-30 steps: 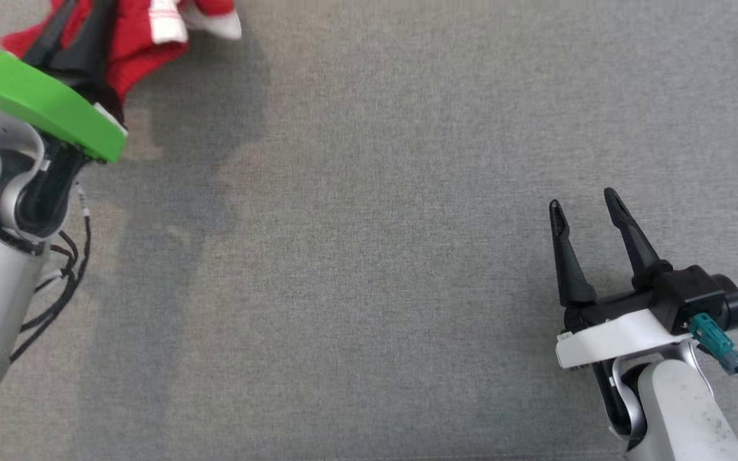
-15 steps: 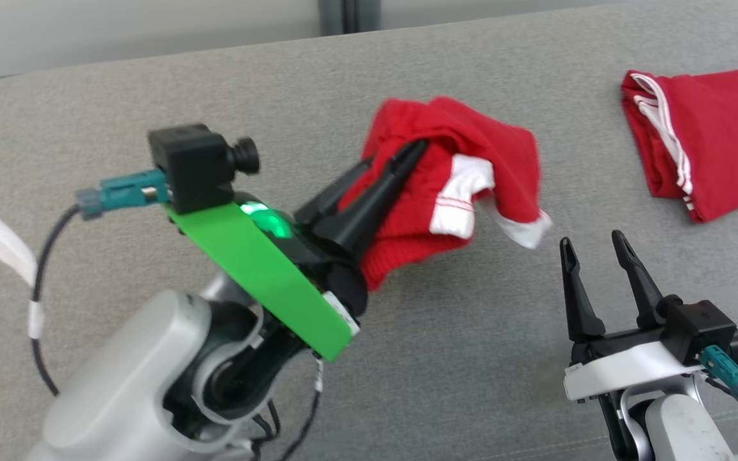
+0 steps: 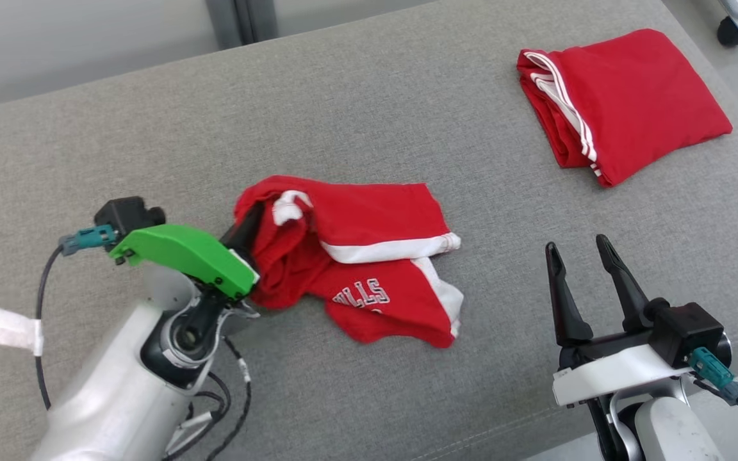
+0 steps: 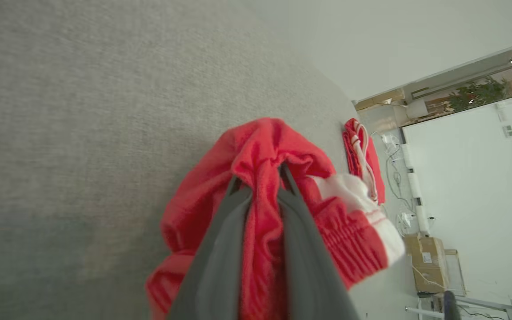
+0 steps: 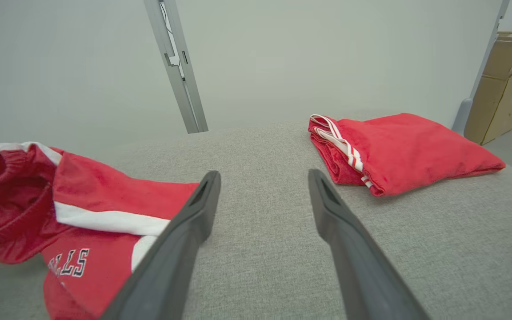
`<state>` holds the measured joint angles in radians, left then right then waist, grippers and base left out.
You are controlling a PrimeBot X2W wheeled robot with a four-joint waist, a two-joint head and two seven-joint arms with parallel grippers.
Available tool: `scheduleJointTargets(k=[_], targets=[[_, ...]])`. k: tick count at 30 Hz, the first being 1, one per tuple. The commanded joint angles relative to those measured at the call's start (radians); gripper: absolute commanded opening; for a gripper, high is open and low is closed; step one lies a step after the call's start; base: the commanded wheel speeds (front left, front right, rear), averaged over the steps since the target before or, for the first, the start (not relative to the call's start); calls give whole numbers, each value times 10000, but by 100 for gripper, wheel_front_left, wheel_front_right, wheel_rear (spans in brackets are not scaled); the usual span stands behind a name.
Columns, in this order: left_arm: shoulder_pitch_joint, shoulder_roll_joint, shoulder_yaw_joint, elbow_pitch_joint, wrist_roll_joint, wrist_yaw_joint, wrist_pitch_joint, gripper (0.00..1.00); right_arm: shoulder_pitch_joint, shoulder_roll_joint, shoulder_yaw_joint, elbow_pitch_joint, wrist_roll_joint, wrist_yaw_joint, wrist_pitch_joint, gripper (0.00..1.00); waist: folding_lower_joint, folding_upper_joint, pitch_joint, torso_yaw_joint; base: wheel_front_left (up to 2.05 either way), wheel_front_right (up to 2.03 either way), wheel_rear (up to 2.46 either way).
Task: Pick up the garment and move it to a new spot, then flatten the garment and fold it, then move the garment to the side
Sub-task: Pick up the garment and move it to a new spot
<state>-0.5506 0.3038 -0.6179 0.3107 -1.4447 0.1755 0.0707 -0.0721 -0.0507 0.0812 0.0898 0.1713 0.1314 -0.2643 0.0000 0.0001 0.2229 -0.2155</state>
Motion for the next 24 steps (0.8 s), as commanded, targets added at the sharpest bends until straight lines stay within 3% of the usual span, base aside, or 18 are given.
scheduleJointTargets(k=[1, 5, 6, 7, 8, 9, 14, 17, 24], targets=[[-304, 79, 203, 635, 27, 44, -208, 0, 20, 1, 35, -4, 36, -15, 1, 100, 0, -1, 175, -180, 0, 0, 0], [-642, -46, 388, 2240, 134, -221, -572, 0, 44, 0, -40, 8, -28, -15, 1, 100, 0, -1, 196, -86, 0, 0, 0], [-715, -96, 391, 2534, 158, -312, -654, 18, 50, 0, -72, 23, -72, -15, 1, 100, 0, -1, 182, -32, 0, 0, 0], [-789, -147, 337, 2864, 261, -425, -740, 42, 60, 1, -103, 53, -132, -15, 1, 100, 0, -1, 154, 47, 0, 0, 0], [-852, -177, 260, 3048, 391, -536, -840, 93, 74, 1, -125, 72, -184, -15, 1, 100, 0, -1, 125, 116, 0, 0, 0], [-935, -227, 127, 3286, 605, -702, -989, 100, 86, 1, -142, 86, -231, -15, 1, 100, 0, -1, 78, 205, 0, 0, 0], [-1153, -125, -982, 4071, 2522, -972, -2590, 100, 173, -5, -261, 101, -483, -15, 1, 100, 0, -1, -296, 645, 0, 0, 0], [-1057, 45, -1341, 4128, 3984, -631, -3298, 100, 330, -6, -446, 49, -692, -15, 1, 100, 0, -1, -662, 956, 0, 0, 0], [1419, -14, 921, 1062, 7369, 89, -3352, 100, 756, -9, -1019, -80, -1028, -15, 1, 100, 0, -1, -1410, 1702, 0, 0, 0]])
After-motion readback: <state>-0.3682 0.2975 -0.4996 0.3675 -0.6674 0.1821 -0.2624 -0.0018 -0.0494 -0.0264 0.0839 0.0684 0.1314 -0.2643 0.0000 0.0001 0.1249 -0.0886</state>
